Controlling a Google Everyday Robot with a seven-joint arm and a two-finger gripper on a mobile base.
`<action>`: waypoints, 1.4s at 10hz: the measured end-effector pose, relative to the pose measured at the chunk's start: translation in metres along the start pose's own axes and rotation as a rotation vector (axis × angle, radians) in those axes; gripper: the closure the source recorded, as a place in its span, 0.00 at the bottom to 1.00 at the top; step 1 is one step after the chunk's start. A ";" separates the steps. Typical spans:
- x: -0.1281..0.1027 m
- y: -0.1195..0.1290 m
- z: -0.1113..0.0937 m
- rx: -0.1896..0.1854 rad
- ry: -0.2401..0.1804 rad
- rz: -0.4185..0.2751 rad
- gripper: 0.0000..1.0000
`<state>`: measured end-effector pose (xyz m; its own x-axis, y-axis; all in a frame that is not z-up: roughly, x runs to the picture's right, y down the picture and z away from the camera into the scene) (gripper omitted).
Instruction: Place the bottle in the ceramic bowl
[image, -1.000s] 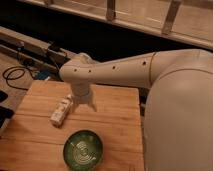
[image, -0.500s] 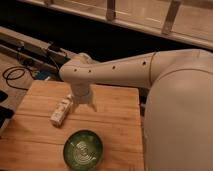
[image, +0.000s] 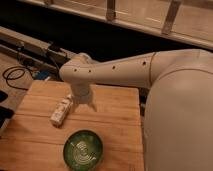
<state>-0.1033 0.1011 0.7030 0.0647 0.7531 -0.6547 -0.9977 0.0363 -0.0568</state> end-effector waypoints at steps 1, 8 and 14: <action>0.000 0.000 0.000 0.000 0.000 0.000 0.35; -0.001 0.000 -0.001 0.001 -0.008 0.009 0.35; -0.052 0.057 -0.008 0.019 -0.079 0.029 0.35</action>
<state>-0.1635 0.0591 0.7279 0.0346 0.8034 -0.5945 -0.9994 0.0254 -0.0237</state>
